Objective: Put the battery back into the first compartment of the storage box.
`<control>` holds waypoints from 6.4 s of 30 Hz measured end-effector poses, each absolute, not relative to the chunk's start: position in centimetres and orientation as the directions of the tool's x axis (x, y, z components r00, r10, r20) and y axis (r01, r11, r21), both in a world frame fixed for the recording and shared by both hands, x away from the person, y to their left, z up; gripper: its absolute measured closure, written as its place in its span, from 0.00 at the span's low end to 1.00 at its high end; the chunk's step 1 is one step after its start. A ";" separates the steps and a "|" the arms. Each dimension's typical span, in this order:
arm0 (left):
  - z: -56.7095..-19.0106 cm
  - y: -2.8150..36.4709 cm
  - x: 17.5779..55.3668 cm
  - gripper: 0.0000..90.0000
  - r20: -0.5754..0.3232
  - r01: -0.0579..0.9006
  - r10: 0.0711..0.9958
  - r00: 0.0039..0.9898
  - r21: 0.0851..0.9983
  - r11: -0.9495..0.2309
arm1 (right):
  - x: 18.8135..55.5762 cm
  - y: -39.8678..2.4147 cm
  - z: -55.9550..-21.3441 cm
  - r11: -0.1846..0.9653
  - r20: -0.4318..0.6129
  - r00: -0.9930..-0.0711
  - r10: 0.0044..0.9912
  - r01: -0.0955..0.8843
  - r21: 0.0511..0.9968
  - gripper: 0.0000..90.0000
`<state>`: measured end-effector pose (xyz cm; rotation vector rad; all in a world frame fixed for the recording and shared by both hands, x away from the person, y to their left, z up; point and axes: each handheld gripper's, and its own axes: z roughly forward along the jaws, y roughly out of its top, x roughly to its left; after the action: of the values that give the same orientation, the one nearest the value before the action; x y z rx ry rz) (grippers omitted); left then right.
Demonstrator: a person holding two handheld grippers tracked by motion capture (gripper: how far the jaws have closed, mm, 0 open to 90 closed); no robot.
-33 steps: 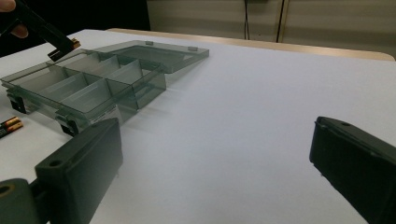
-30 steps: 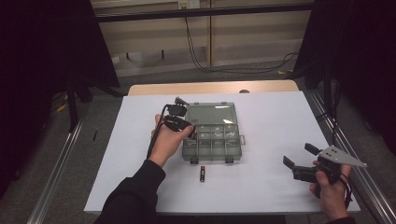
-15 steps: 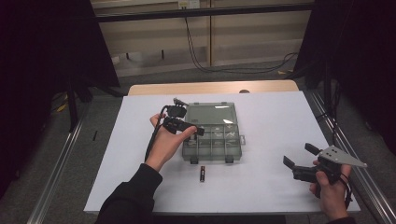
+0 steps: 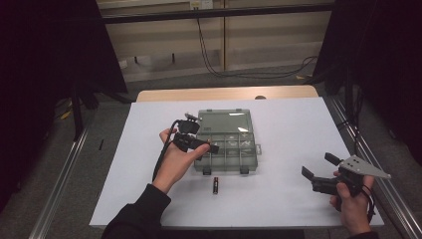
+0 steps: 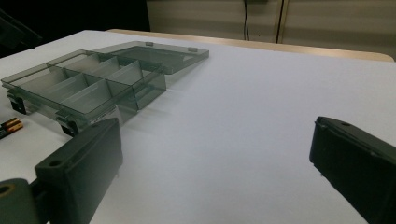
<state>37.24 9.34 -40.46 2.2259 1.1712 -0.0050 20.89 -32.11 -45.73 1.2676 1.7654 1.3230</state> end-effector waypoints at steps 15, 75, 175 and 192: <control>-40.6 9.4 34.7 0.00 -0.266 0.734 0.731 0.629 0.513 -0.445 | 20.9 -32.0 -45.7 0.051 0.086 -0.375 0.923 0.341 0.939 0.02; -44.6 7.2 29.5 0.70 -0.234 0.747 0.732 0.640 0.413 -0.521 | 20.9 -31.9 -45.7 0.057 0.078 -0.371 0.925 0.340 0.939 0.02; -40.1 8.9 32.8 0.86 -0.234 0.714 0.710 0.664 0.482 -0.509 | 20.8 -31.9 -45.7 0.056 0.077 -0.376 0.924 0.330 0.942 0.02; -39.2 9.3 34.7 0.86 -0.238 0.720 0.720 0.652 0.493 -0.489 | 20.8 -31.9 -45.7 0.054 0.080 -0.374 0.924 0.334 0.941 0.02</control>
<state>34.69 9.32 -39.15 2.3065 1.1151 0.0005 20.80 -31.90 -45.67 1.2621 1.7620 1.3238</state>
